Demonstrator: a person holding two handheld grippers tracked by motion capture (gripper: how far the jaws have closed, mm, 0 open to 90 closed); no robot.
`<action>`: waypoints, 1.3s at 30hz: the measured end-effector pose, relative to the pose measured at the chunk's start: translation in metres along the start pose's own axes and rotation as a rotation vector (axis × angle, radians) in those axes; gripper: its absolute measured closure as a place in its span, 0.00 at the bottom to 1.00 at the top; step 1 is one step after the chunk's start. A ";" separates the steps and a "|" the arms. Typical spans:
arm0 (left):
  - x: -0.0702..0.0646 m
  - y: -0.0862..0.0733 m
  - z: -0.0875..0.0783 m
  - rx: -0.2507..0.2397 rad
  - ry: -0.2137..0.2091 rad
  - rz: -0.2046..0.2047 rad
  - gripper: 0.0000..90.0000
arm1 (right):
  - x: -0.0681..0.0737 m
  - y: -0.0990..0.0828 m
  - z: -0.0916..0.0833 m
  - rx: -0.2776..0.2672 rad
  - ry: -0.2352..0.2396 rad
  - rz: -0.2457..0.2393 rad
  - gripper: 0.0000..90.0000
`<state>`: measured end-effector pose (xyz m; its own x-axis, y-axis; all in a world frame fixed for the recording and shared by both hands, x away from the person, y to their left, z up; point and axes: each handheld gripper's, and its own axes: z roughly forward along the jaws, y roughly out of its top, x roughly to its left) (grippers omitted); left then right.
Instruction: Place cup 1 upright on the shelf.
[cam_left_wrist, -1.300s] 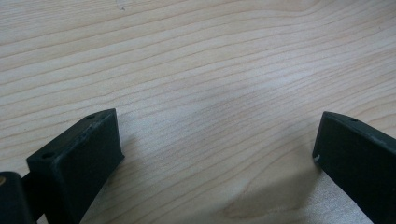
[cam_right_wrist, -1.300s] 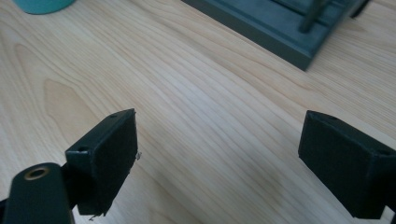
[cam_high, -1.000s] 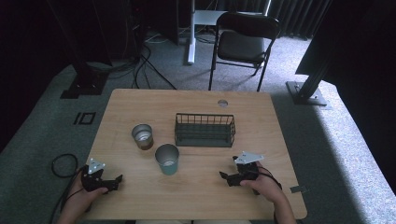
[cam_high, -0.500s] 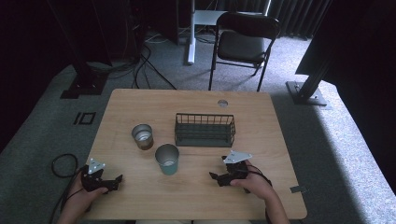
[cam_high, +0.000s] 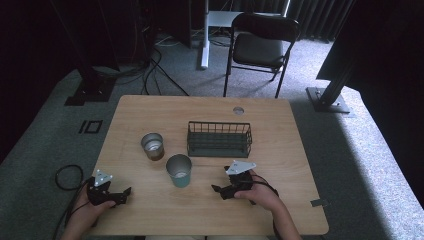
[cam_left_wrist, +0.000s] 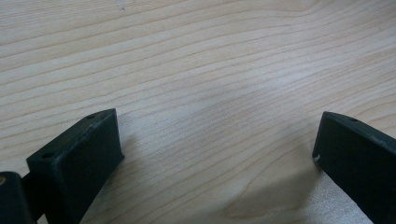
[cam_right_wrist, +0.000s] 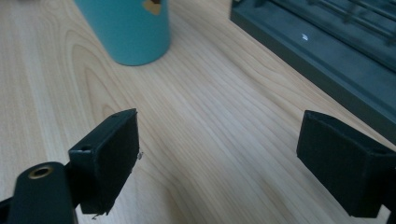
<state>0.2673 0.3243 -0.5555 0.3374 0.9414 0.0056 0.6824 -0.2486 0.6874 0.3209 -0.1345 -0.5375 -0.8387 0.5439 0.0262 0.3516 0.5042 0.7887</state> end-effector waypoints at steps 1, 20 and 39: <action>0.000 0.000 0.000 0.000 0.000 0.000 0.02 | 0.001 0.002 0.002 -0.002 0.006 -0.001 0.14; 0.000 0.000 0.000 0.000 0.000 0.000 0.02 | 0.022 0.024 0.028 -0.017 0.078 -0.051 0.14; 0.000 0.000 0.000 0.000 0.000 0.000 0.02 | 0.039 0.045 0.047 -0.057 0.128 -0.094 0.14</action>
<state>0.2673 0.3244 -0.5556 0.3375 0.9413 0.0055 0.6823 -0.2486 0.6875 0.3236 -0.0590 -0.5295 -0.9142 0.4044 0.0265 0.2485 0.5080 0.8247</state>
